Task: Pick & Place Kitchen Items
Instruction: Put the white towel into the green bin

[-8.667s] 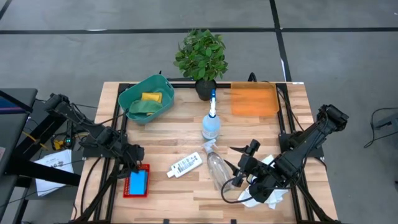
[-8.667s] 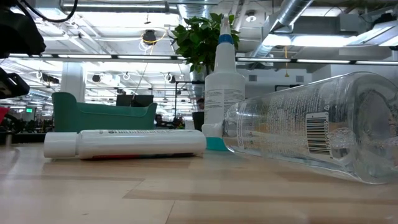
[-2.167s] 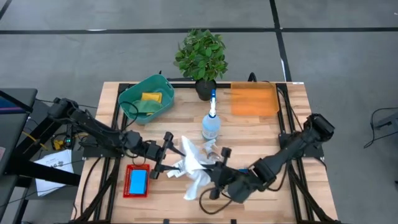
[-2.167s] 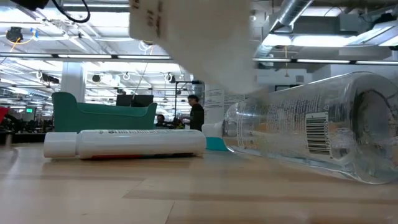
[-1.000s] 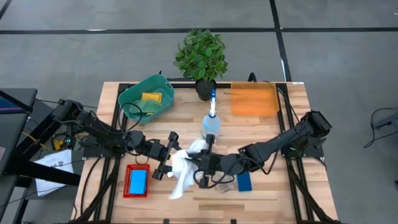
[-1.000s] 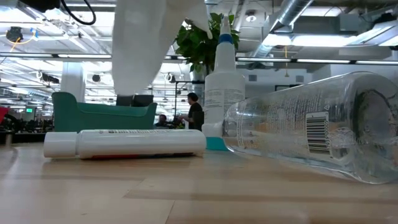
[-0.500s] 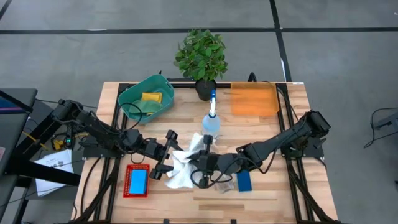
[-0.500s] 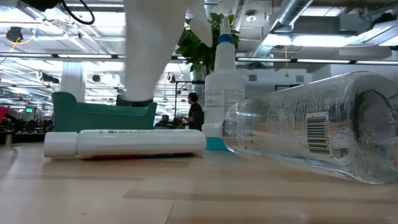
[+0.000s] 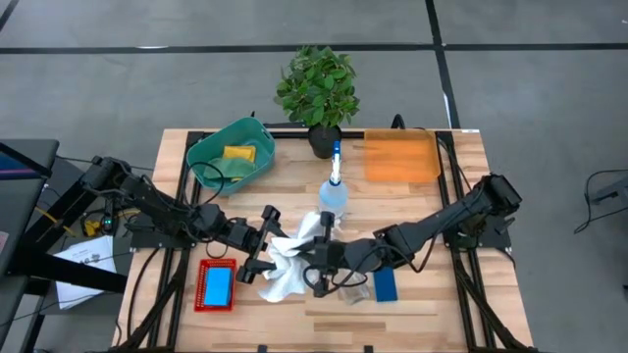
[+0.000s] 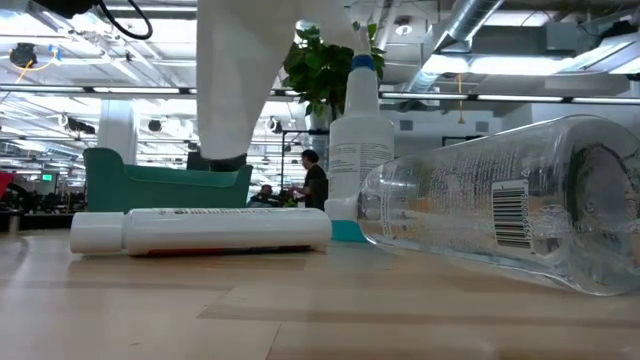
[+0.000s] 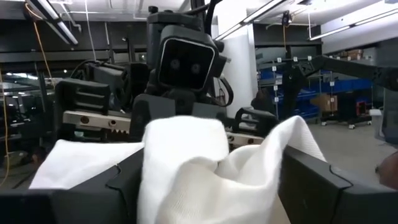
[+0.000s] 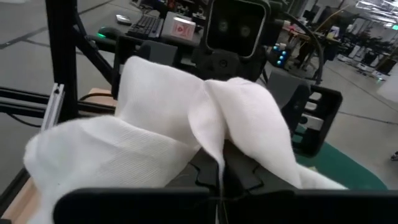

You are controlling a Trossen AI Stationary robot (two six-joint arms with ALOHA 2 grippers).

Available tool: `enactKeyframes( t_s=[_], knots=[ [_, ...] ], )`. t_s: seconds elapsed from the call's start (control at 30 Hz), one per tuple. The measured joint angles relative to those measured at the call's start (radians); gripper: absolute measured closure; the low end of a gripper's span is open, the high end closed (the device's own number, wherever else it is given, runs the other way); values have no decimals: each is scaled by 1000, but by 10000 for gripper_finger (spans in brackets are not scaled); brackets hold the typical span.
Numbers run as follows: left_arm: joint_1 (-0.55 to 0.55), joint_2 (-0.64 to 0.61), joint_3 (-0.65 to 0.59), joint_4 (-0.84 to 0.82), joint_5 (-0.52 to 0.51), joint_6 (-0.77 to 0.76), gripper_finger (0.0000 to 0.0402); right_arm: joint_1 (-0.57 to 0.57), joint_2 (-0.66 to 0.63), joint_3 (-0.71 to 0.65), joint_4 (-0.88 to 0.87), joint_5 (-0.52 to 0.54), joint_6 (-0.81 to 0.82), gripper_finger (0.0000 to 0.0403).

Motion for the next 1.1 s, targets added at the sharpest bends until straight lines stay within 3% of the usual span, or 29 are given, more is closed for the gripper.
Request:
enactKeyframes(
  t_s=[0.2, 0.3, 0.43, 0.7, 1.1],
  knots=[
    [0, 0, 0, -3, -4, 5, 136, -4, 0, 0, 0, -34, 7, 403],
    [0, 0, -1, 4, -14, 23, 158, -4, 0, 0, 0, -35, 14, 400],
    [0, 1, -1, 7, -19, 28, 219, 2, 0, 0, -3, -35, 13, 387],
    [0, 1, -2, 8, -18, 31, 383, 12, 0, 0, -32, -37, 10, 366],
    [0, 0, -2, -3, -14, 59, 395, 37, -2, 2, -120, -31, 79, 265]
  ],
)
